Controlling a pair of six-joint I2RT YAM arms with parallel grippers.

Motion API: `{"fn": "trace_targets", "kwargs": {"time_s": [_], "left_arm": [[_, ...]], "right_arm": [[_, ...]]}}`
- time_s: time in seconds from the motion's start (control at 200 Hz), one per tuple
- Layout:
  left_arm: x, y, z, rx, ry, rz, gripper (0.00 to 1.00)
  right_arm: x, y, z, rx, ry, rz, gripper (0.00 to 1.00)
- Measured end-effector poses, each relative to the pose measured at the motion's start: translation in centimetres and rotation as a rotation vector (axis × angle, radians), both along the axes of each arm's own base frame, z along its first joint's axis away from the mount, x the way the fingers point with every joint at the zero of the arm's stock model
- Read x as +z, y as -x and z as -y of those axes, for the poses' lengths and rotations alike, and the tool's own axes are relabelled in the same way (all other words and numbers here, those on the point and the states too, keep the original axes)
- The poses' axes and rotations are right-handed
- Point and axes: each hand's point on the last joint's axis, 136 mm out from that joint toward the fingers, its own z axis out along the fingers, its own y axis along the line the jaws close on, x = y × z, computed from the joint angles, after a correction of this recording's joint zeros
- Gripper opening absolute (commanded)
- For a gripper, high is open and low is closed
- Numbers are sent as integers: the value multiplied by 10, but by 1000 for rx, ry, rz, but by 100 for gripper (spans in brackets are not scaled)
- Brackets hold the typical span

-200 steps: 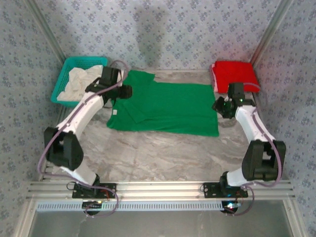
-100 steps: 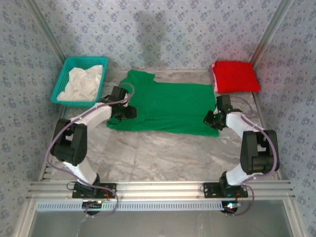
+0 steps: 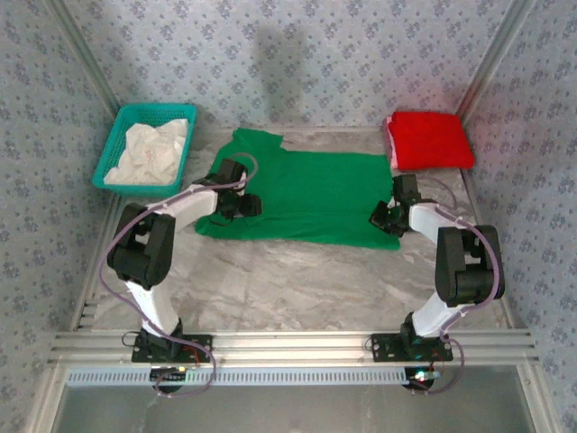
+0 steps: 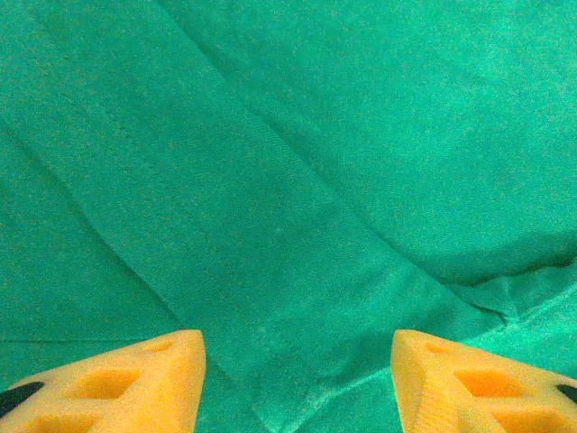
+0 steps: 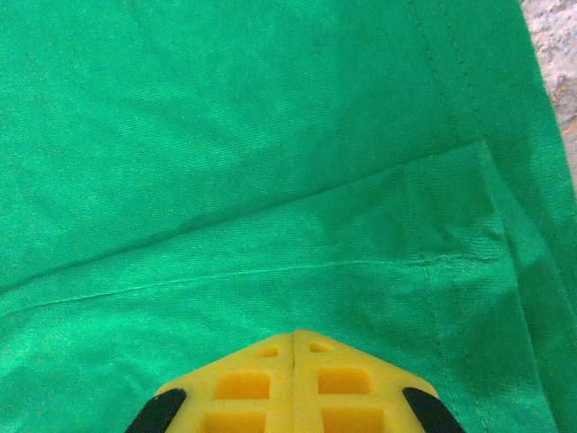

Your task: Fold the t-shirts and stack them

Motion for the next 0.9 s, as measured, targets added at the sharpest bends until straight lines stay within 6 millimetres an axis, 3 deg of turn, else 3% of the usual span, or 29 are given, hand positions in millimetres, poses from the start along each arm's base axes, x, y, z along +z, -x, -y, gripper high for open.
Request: {"fn": "trace_targets", "kwargs": {"time_s": [0.25, 0.56, 0.73, 0.899], "left_arm": [[-20, 0, -2, 31, -15, -39, 52], [-25, -10, 0, 58, -10, -23, 5], [-18, -23, 8, 42, -8, 4, 2], [6, -50, 22, 24, -1, 57, 3]], "right_arm": [[-6, 1, 0, -4, -1, -17, 0], [-6, 1, 2, -8, -1, -17, 0], [-6, 0, 4, -14, -1, -17, 0], [-6, 0, 4, -13, -5, -17, 0]]}}
